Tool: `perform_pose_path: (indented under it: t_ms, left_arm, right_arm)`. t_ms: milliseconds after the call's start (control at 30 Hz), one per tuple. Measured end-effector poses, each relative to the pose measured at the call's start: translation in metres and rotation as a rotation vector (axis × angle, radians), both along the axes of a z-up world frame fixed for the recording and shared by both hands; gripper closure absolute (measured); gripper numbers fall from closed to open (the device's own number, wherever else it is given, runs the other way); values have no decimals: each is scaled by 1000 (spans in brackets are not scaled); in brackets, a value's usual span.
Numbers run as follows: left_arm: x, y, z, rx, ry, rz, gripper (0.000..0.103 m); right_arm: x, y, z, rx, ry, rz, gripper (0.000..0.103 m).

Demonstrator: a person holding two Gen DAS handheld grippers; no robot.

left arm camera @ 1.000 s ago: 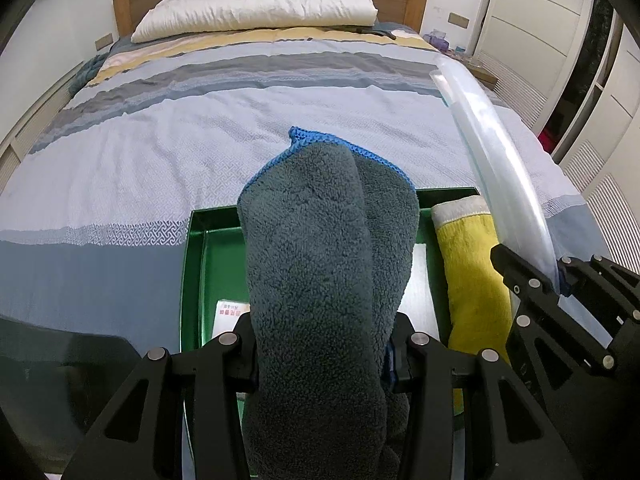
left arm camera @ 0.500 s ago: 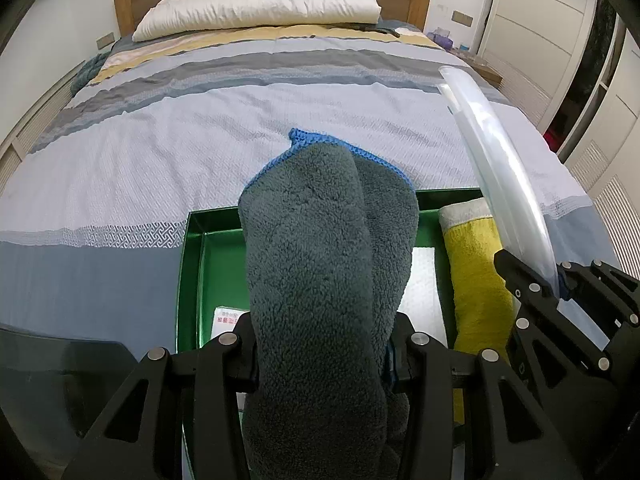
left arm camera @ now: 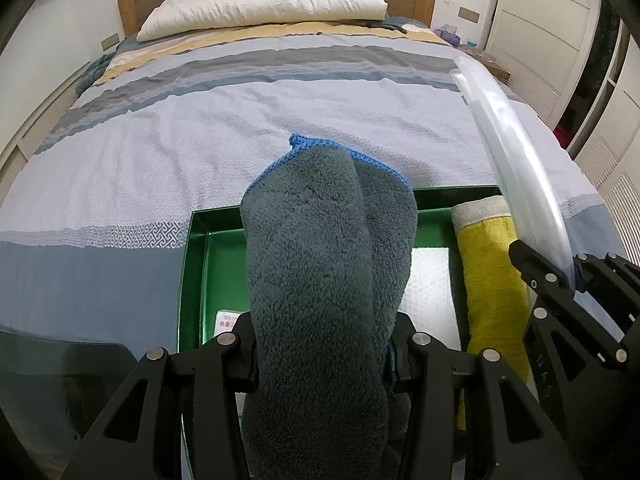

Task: Organize soft objects
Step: 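Lower the dark grey towel into the tray while the right gripper lowers the tube beside the yellow towel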

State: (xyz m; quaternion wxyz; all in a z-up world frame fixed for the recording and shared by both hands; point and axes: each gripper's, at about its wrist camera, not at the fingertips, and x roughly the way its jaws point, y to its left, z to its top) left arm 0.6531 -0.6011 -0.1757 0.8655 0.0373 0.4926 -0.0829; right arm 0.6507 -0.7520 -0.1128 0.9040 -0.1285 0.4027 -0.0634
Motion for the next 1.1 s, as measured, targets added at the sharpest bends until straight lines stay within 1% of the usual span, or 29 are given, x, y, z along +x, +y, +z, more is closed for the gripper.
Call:
perform_pose_path:
  t_ms: [267, 500, 1100]
  left_arm:
    - [3, 1, -2, 5, 6, 7, 63]
    - [2, 2, -5, 12, 10, 10, 62]
    - [1, 2, -13, 19, 24, 10, 61]
  right_arm:
    - [-2, 0, -2, 7, 10, 11, 94]
    - [-1, 0, -10, 6, 32, 6, 93]
    - [5, -3, -16, 12, 38, -4, 92]
